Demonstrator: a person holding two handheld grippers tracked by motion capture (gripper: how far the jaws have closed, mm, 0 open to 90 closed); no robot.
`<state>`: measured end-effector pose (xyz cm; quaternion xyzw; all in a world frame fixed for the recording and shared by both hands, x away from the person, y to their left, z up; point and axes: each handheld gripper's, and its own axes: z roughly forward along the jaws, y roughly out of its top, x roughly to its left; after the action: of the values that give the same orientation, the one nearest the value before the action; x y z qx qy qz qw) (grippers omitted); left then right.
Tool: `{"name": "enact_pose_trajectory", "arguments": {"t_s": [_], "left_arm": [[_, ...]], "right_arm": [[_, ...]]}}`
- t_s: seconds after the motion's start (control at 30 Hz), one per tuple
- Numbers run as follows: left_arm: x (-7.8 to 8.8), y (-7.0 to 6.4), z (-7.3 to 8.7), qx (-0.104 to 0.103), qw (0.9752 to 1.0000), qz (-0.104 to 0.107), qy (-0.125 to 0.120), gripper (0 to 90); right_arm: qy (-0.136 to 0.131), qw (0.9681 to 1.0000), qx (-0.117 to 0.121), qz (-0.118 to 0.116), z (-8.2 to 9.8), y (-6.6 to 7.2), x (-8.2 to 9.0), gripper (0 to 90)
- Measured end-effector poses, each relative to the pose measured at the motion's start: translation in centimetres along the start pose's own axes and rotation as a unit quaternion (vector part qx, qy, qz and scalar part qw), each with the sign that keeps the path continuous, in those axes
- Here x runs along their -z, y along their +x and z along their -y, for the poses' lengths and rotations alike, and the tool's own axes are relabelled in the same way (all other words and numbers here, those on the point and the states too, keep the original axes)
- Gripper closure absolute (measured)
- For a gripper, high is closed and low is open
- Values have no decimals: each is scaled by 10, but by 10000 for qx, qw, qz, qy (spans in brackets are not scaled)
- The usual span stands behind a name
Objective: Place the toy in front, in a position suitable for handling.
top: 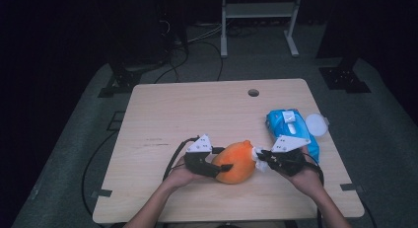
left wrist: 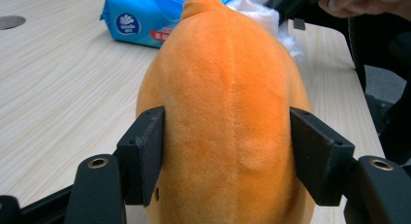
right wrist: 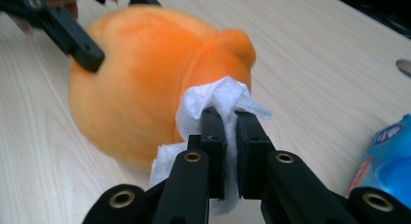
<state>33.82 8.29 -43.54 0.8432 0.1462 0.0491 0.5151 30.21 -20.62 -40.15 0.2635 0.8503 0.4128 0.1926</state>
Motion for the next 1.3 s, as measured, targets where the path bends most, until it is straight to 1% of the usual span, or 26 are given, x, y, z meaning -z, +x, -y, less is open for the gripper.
{"name": "enact_pose_trajectory", "arguments": {"t_s": [0.07,0.1,0.17,0.23,0.33,0.4,0.43,0.53,0.6,0.67,0.7,0.73,0.77,0.8,0.83,0.9,0.93,0.97,1.0,1.03,1.07,1.1,1.2,1.23,1.27,1.3], "left_arm": [[-1,-2,0,-69,10000,22,1,341],[-1,-3,0,-114,9999,39,5,341],[-2,-5,0,-144,9999,31,-9,341],[-2,-5,0,-154,9999,32,-5,338],[-2,-6,-1,-154,9999,31,-30,334],[-4,-8,-3,-236,9997,6,-22,330],[-5,-10,-4,-254,9997,-13,-12,327],[-9,-17,-6,-454,9989,-75,80,323],[-12,-23,-8,-553,9984,-66,96,323],[-15,-29,-10,-763,9970,-53,150,323],[-18,-34,-11,-927,9955,-41,179,323],[-19,-37,-12,-1014,9946,-39,192,319],[-20,-40,-13,-1143,9932,-52,234,310],[-20,-40,-13,-1140,9932,-61,243,292],[-19,-39,-13,-1041,9944,-56,190,276],[-18,-35,-12,-859,9962,-54,110,247],[-18,-34,-12,-817,9966,-39,93,241],[-19,-34,-12,-785,9969,-31,73,239],[-20,-35,-13,-799,9968,-35,54,239],[-22,-36,-13,-827,9965,-37,67,240],[-24,-38,-14,-891,9960,-39,91,242],[-25,-39,-14,-937,9955,-64,115,243],[-25,-40,-14,-957,9952,-156,142,244],[-25,-39,-14,-886,9958,-176,119,243],[-24,-38,-13,-866,9960,-173,115,243],[-24,-37,-13,-837,9963,-169,80,236]], "right_arm": [[-134,9999,62,-23,-7,4,2,833],[-210,9998,52,-49,-10,6,4,833],[-269,9996,71,-74,-13,6,5,833],[-257,9996,35,-91,-12,5,4,833],[-166,9998,-41,-105,-4,-1,1,833],[-113,9998,-159,-108,0,-5,1,832],[-105,9998,-167,-85,1,-5,2,833],[-136,9998,-108,11,-2,-4,6,833],[-249,9997,-68,39,-8,-1,9,833],[-363,9993,16,23,-13,2,11,832],[-385,9992,51,11,-15,4,12,833],[-387,9992,115,-23,-17,6,12,832],[-369,9992,162,-25,-17,7,12,832],[-280,9994,204,1,-16,8,10,832],[-239,9995,226,17,-15,8,9,832],[-178,9996,190,49,-10,4,9,832],[-147,9998,137,77,-7,0,9,832],[-150,9998,93,68,-6,-2,10,832],[-172,9998,30,47,-4,-4,11,832],[-161,9998,36,75,-4,-4,11,832],[-150,9998,63,91,-5,-2,10,833],[-172,9998,72,55,-6,0,10,833],[-275,9993,182,-147,-12,12,7,833],[-369,9986,192,-313,-14,16,7,832],[-408,9980,235,-411,-16,19,7,832],[-360,9983,317,-331,-17,22,7,832]]}}
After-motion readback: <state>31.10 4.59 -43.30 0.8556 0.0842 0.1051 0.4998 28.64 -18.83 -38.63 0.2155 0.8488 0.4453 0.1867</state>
